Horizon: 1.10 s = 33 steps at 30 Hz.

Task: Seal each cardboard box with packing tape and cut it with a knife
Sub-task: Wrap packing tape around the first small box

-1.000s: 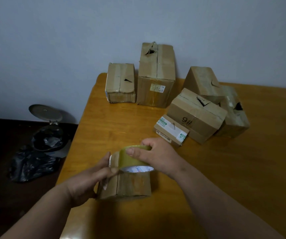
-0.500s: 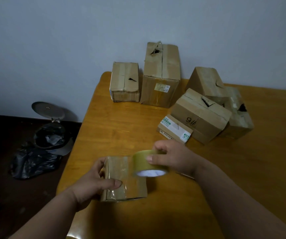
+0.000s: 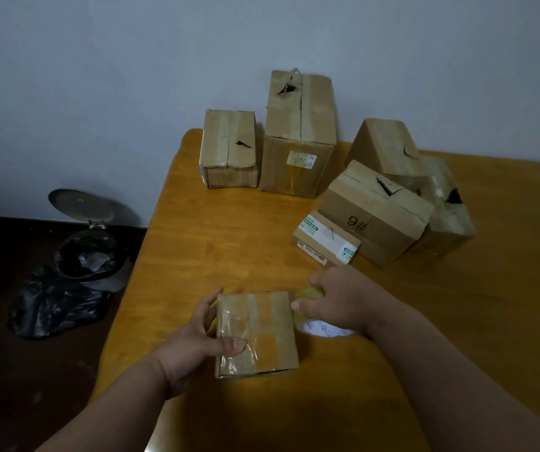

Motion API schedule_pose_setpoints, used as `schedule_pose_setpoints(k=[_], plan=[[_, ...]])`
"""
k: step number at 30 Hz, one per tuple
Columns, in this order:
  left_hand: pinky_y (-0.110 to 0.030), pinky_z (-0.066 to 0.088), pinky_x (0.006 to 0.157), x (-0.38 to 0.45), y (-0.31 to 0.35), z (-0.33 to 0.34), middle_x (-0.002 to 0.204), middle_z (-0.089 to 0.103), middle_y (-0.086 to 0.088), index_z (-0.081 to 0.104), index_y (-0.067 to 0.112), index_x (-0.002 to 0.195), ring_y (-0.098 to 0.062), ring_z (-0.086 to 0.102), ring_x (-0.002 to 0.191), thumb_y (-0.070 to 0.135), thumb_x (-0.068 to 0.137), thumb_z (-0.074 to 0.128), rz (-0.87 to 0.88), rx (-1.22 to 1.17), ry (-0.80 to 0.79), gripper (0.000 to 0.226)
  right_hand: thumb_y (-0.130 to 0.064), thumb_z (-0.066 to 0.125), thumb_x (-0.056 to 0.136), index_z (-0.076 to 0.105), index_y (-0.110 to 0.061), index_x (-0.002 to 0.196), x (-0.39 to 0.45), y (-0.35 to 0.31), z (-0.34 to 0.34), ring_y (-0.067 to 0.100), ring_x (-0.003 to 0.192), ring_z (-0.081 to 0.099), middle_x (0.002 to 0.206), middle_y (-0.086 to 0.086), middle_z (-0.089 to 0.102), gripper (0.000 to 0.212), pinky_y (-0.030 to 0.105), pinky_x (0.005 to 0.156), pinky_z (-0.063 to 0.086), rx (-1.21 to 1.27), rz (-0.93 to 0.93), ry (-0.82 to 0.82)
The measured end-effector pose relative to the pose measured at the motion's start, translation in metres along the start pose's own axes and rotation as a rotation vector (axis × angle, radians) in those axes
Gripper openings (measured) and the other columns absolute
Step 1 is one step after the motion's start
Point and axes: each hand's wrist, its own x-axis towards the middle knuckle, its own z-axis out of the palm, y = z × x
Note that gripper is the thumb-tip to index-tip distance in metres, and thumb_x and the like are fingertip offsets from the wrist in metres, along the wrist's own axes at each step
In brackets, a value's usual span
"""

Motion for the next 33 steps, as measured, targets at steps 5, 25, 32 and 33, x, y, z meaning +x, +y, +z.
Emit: schedule_pose_setpoints(k=[5,25,32,33], plan=[[-0.048,0.052,0.097,-0.001,0.007,0.012,0.133,0.057,0.0,0.035,0.054,0.137,-0.029,0.063,0.116,0.024,0.043,0.099,-0.056,0.08,-0.049,0.117,-0.054,0.061,0.087,0.057,-0.012,0.13,0.004,0.005,0.006,0.018,0.106,0.056,0.12,0.005,0.062,0.06,0.032,0.08,0.045,-0.026,-0.003,0.008],[-0.033,0.028,0.11,0.019,0.037,0.054,0.149,0.042,0.009,0.027,0.034,0.151,-0.015,0.037,0.134,0.061,0.098,0.027,0.369,1.676,0.205,0.06,-0.022,0.06,0.094,0.064,-0.011,0.089,-0.008,0.031,0.01,0.012,0.073,0.056,0.082,0.005,0.061,0.013,0.027,0.065,0.043,0.638,0.054,-0.111],[-0.038,0.036,0.101,0.028,0.052,0.075,0.138,0.045,-0.002,0.022,0.044,0.148,-0.028,0.046,0.125,0.049,0.097,0.035,0.209,1.768,0.073,0.052,-0.025,0.06,0.094,0.061,-0.022,0.083,0.0,0.033,0.014,0.012,0.079,0.057,0.085,-0.001,0.06,0.011,0.027,0.067,0.042,0.636,0.049,-0.076],[-0.037,0.036,0.104,0.03,0.052,0.081,0.139,0.045,-0.002,0.028,0.037,0.147,-0.028,0.046,0.126,0.041,0.097,0.038,0.229,1.73,0.052,0.051,-0.024,0.06,0.093,0.061,-0.022,0.083,0.002,0.031,0.014,0.013,0.078,0.055,0.084,-0.001,0.058,0.011,0.027,0.066,0.041,0.638,0.047,-0.076]])
